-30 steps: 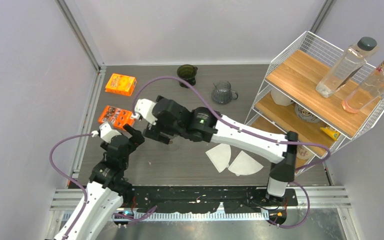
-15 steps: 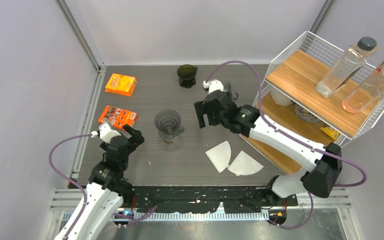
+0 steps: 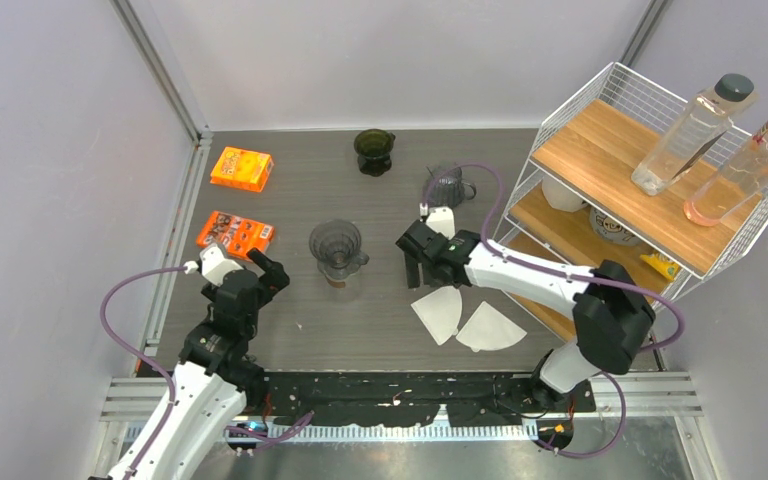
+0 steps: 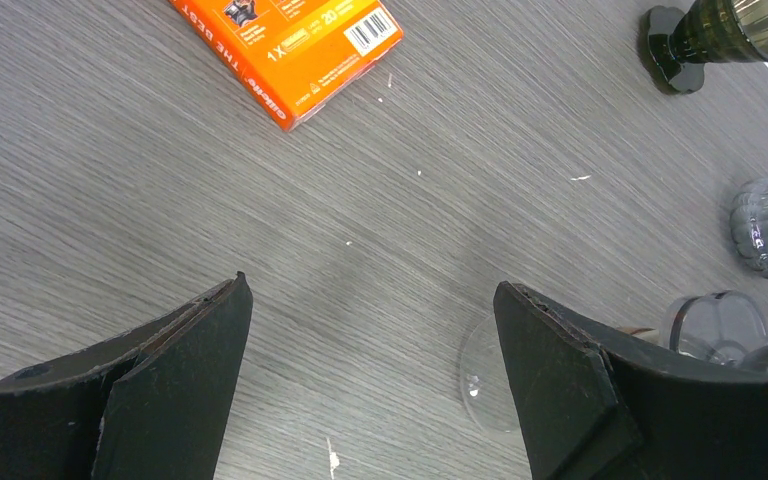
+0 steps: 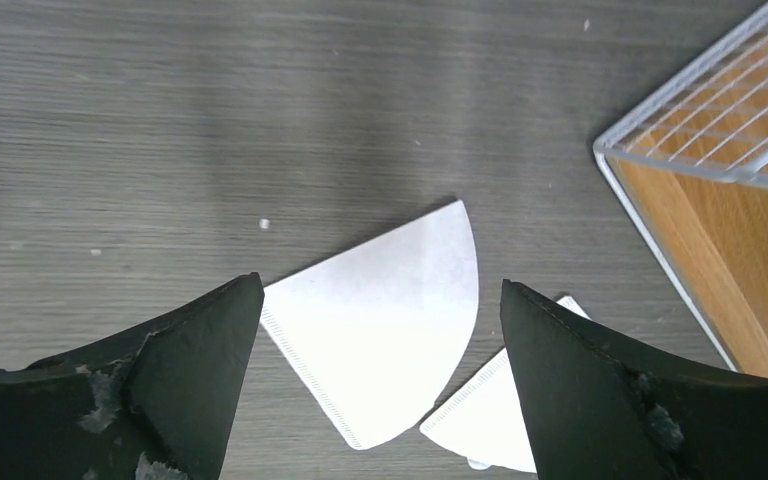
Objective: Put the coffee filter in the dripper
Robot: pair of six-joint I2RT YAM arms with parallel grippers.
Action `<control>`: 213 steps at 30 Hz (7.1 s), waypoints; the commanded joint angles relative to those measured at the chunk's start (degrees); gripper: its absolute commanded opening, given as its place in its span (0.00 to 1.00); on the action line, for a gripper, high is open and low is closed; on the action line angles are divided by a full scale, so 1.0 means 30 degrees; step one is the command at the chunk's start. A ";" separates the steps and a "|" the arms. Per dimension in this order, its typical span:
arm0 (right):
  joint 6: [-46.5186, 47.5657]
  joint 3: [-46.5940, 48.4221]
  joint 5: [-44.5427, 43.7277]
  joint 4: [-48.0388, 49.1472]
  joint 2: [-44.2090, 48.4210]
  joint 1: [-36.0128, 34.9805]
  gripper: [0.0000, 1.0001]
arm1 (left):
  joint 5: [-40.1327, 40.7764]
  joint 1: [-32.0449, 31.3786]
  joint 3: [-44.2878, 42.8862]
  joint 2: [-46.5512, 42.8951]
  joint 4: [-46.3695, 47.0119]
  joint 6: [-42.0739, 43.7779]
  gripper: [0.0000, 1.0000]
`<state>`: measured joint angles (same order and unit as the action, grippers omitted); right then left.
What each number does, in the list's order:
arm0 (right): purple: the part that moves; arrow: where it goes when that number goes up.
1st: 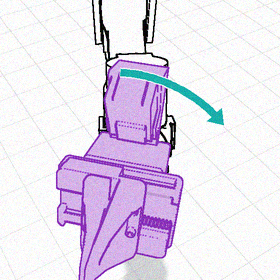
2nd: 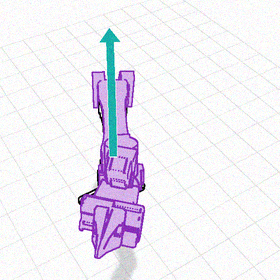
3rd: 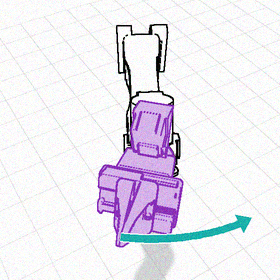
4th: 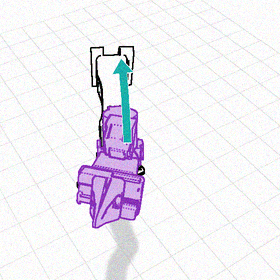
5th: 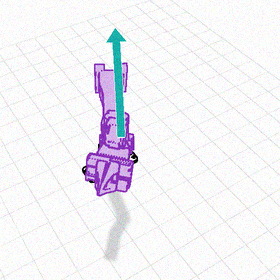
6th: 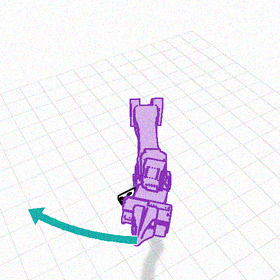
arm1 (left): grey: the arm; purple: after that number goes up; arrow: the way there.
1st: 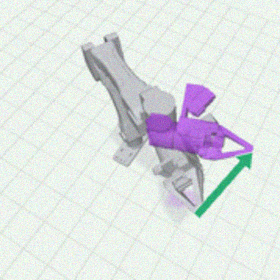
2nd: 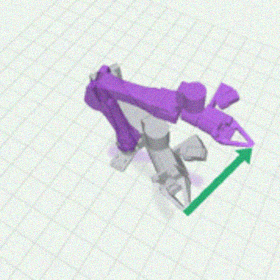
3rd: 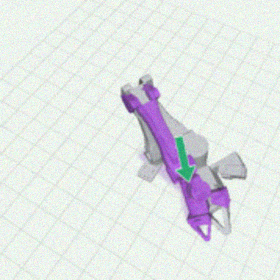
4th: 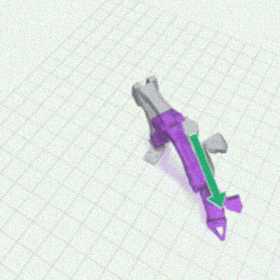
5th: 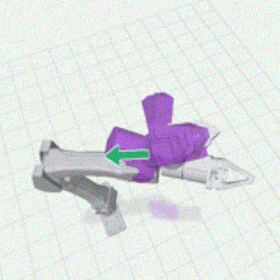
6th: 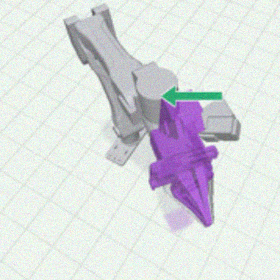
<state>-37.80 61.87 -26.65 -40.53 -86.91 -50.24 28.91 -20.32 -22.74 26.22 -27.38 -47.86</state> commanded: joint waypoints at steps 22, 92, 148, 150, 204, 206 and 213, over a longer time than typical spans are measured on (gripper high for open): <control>-0.5772 -0.3782 0.0790 0.0517 -0.0844 -0.0033 0.92 | -0.0275 -0.0054 -0.0379 -0.0272 0.0459 0.0002 0.99; 0.5858 -0.0810 0.6421 0.8691 1.0392 0.0793 0.26 | -2.1267 -0.0082 -0.8130 0.3232 1.0051 0.7493 0.99; 0.6903 0.0439 0.9605 1.0493 0.9703 0.0808 0.34 | -2.1147 -0.6470 -1.2171 1.2936 1.0481 0.6895 0.15; 0.6955 0.0365 0.9165 1.0303 0.9893 0.0809 0.37 | -2.0994 -0.6470 -1.2111 1.2858 1.0354 0.7018 0.08; 0.9756 -0.3867 0.7020 1.1126 1.3243 0.1156 0.96 | -3.0659 -0.2791 -1.3538 1.1474 0.4139 2.2484 0.00; 0.9656 -0.3912 0.7352 1.1173 1.3459 0.1160 0.95 | -3.0752 -0.2805 -1.3483 1.1511 0.4331 2.2301 0.00; 0.9320 -0.3782 0.8147 1.1371 1.3288 0.1142 0.95 | -3.0706 -0.2779 -1.3006 1.1382 0.5395 2.1563 0.00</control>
<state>-9.06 49.91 -4.47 -10.00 -47.48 -47.00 -62.22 -28.86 -62.00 61.76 -15.70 18.44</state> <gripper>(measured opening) 0.956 0.037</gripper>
